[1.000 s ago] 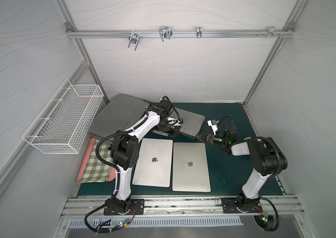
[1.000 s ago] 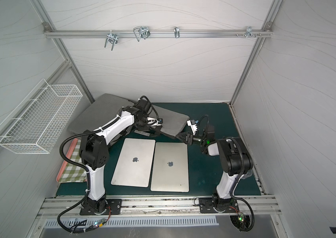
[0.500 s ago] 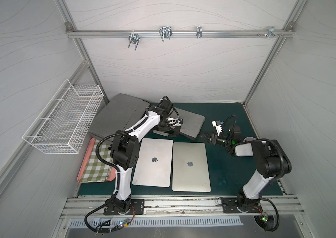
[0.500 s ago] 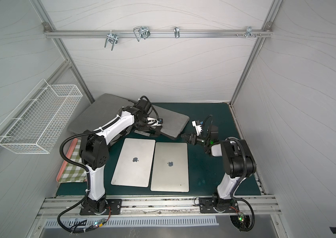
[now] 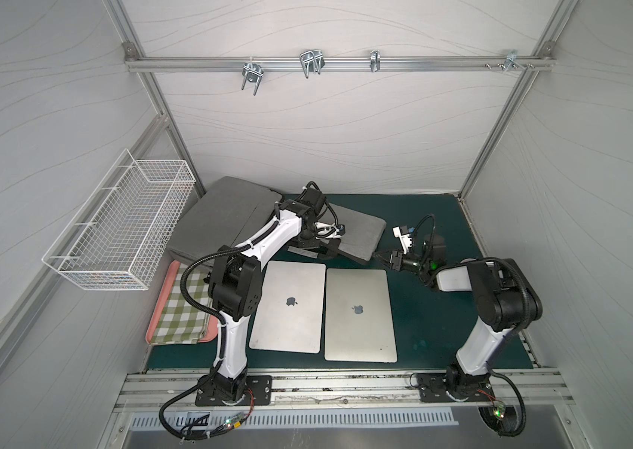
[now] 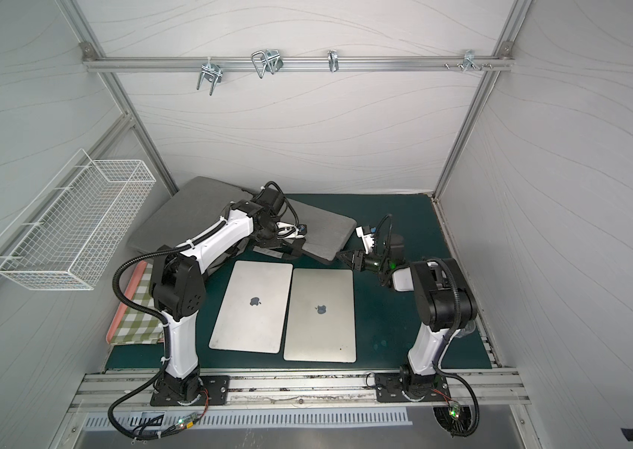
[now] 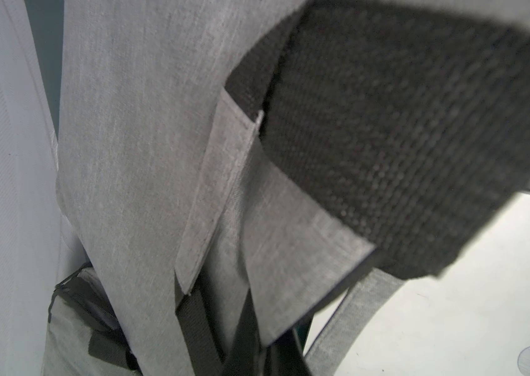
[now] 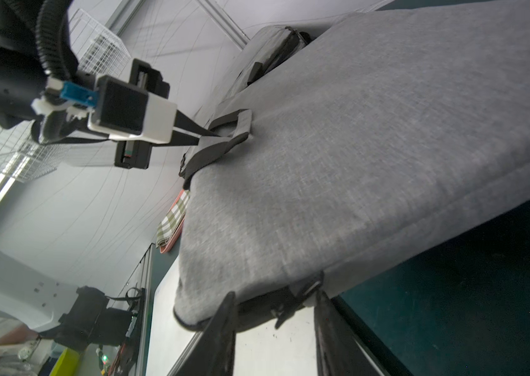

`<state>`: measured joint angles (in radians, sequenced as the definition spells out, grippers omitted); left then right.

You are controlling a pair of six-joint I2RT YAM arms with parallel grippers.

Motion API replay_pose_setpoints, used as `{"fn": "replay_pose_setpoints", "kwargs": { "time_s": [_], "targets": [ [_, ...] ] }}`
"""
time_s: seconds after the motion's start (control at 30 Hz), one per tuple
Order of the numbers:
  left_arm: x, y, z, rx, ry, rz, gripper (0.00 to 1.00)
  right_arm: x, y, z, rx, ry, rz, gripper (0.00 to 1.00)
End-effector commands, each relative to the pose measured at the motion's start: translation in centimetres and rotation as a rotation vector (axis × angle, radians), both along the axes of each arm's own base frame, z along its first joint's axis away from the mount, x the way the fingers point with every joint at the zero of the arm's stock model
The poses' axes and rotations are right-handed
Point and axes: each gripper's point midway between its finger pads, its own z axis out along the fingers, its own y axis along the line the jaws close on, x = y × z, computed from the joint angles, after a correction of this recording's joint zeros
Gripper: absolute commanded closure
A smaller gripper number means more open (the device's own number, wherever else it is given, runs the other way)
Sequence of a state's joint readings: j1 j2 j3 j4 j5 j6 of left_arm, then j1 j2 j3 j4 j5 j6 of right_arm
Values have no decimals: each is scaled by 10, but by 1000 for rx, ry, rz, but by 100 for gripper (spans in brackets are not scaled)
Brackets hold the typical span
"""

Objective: Open the zippered laptop bag and take out the laptop
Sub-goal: Unzip the zipper on the zippered laptop bag.

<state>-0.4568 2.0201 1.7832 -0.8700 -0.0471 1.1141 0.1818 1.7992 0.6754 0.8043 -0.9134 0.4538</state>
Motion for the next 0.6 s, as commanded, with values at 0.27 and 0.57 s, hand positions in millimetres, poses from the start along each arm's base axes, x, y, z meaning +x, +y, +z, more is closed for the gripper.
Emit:
{"fn": "replay_pose_setpoints", "kwargs": {
  "time_s": [0.27,0.57],
  "targets": [
    [-1,1,21,-27,-23,8,100,16,10,3,56,54,-43,79],
    [-1,1,20,-27,-23,15,100,11,10,7,54,50,-37,100]
  ]
}}
